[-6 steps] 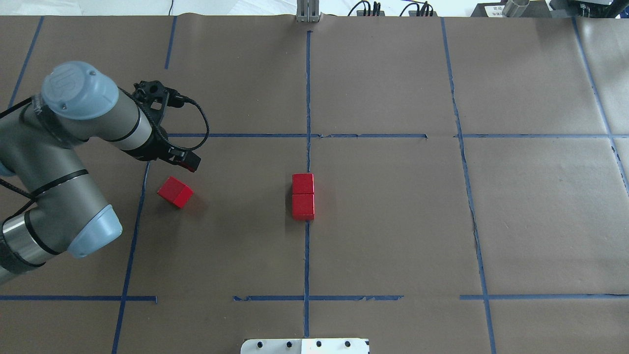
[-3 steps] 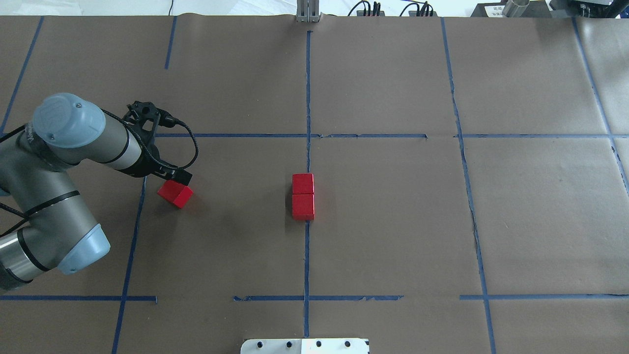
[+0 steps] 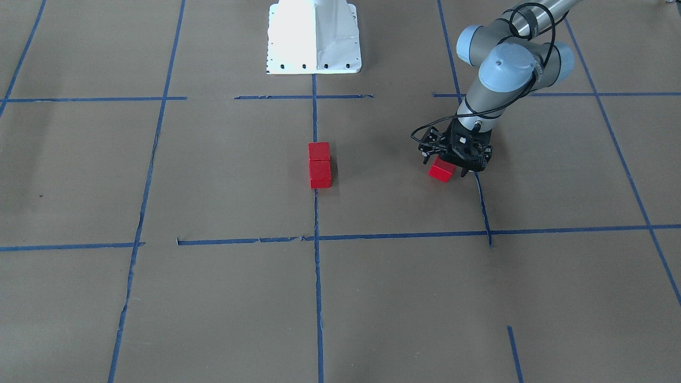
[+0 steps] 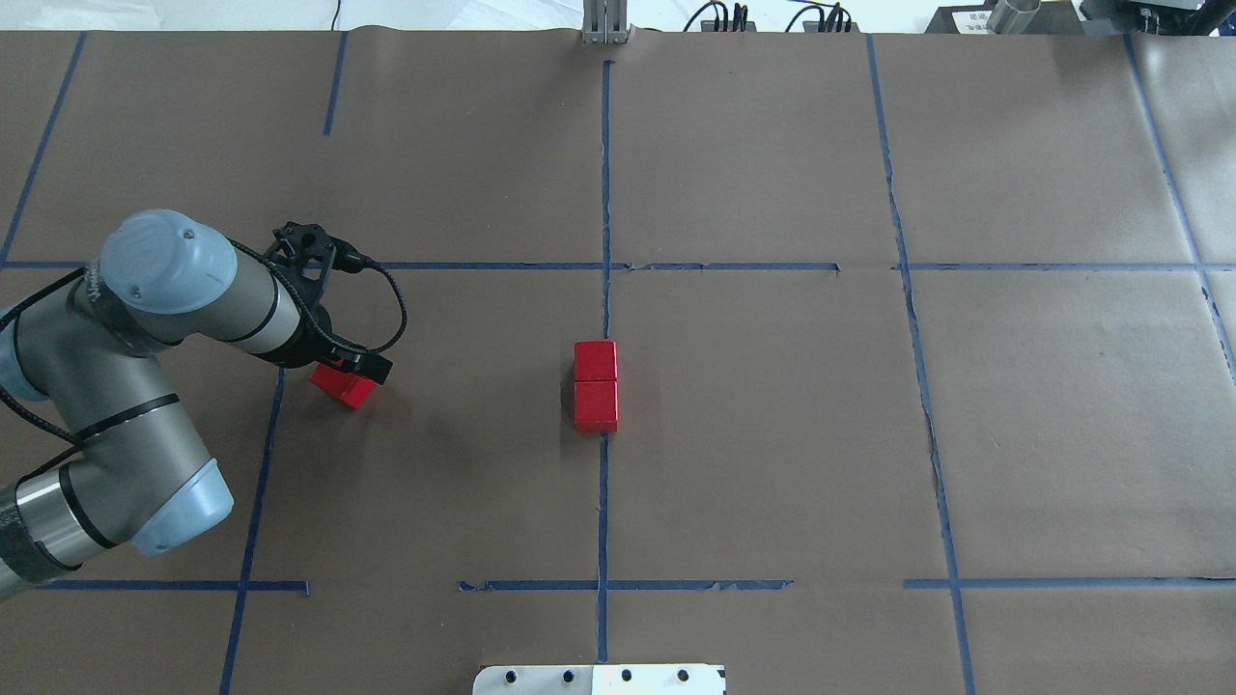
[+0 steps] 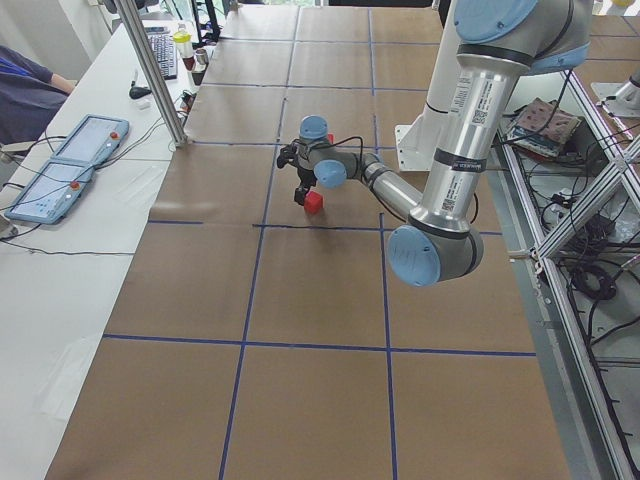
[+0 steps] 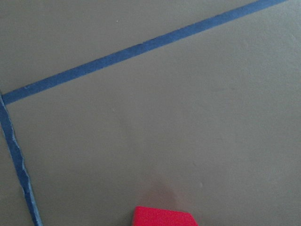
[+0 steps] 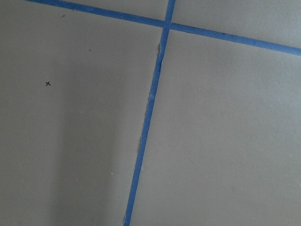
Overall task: Form red blocks into L shape at center
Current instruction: 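Grasp the last red cube with the left gripper, then carry the cube with the left gripper beside the farther placed cube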
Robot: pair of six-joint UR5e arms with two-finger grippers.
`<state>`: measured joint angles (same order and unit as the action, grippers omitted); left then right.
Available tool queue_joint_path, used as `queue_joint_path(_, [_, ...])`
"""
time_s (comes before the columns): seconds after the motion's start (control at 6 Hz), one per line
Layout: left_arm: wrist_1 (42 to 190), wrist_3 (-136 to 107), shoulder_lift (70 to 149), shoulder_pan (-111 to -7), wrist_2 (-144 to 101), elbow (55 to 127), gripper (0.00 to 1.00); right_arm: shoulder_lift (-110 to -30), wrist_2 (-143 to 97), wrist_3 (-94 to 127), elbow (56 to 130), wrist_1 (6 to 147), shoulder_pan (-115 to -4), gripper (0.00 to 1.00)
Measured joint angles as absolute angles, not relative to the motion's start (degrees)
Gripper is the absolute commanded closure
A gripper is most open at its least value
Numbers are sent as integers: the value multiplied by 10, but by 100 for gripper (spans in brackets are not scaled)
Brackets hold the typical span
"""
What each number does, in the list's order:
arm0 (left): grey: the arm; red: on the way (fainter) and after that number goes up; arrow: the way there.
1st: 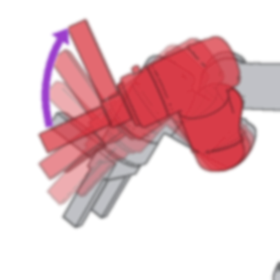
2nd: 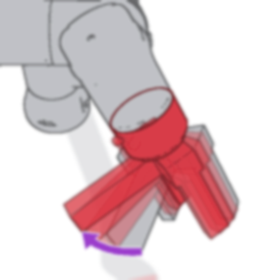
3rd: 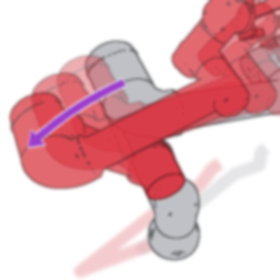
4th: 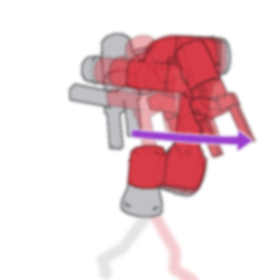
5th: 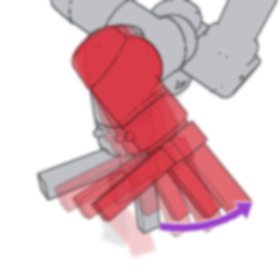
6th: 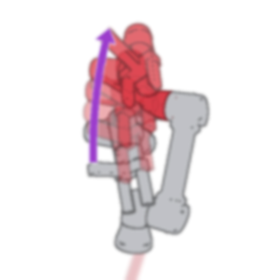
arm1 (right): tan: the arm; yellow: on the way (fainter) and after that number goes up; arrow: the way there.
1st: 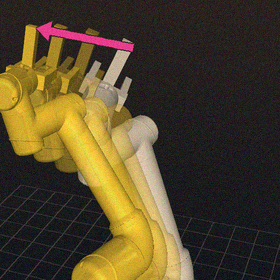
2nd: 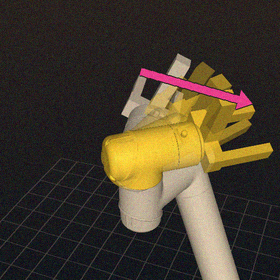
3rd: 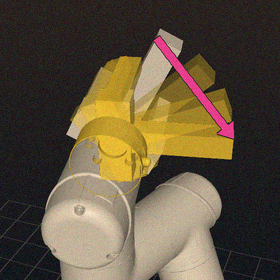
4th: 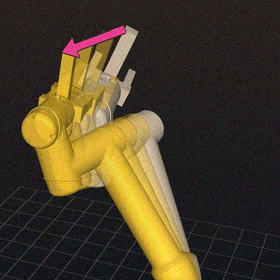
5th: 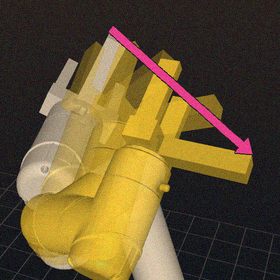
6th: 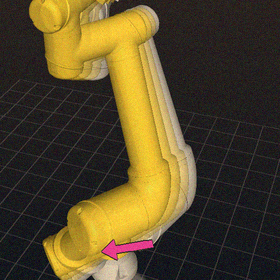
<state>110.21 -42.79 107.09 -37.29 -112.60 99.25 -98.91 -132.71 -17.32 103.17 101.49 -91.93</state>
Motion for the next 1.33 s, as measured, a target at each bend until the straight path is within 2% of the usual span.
queue_joint_path(0.17, [1102, -431, 1078, -366, -1126, 980, 7, -989, -1327, -173, 1031, 1014, -919, 0])
queue_joint_path(0.33, [1102, -432, 1086, -364, -1126, 967, 33, -989, -1327, -173, 1031, 1014, -919, 0])
queue_joint_path(0.5, [1101, -433, 1091, -363, -1126, 959, 73, -988, -1327, -173, 1031, 1014, -919, 0])
queue_joint_path(0.67, [1099, -433, 1094, -363, -1127, 957, 94, -988, -1327, -173, 1031, 1014, -919, 0])
queue_joint_path(1.0, [1082, -437, 1105, -368, -1129, 962, 95, -987, -1327, -172, 1032, 1014, -919, 0])
queue_joint_path(1.33, [1007, -552, 1168, -377, -1127, 967, 95, -987, -1328, -172, 1032, 1014, -919, 0])
